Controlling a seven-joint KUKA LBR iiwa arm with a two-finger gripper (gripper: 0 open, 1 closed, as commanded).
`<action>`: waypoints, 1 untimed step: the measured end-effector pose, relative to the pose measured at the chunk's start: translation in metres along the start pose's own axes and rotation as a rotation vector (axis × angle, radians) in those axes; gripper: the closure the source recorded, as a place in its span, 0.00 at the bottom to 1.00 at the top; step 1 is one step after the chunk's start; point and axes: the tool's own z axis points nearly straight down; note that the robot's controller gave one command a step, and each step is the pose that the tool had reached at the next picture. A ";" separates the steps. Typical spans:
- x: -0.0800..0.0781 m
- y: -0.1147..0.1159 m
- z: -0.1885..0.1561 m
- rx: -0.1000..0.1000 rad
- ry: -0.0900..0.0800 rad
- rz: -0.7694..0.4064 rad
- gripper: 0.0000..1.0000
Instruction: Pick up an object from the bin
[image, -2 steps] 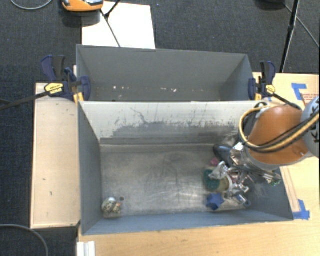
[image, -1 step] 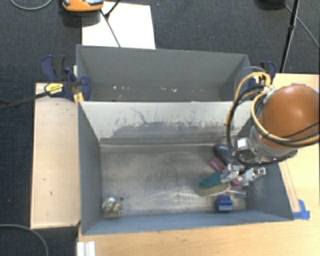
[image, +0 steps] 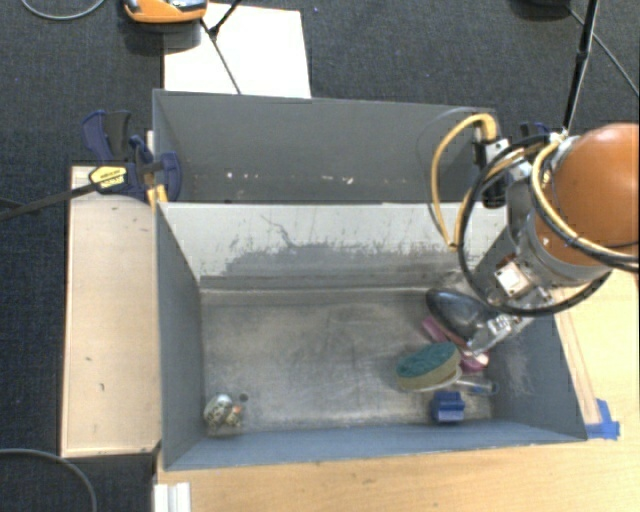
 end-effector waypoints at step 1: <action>0.000 0.001 0.001 -0.004 -0.002 0.004 0.00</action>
Offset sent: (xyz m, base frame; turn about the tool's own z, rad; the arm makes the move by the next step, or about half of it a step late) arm 0.0000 0.0000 0.0000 0.0000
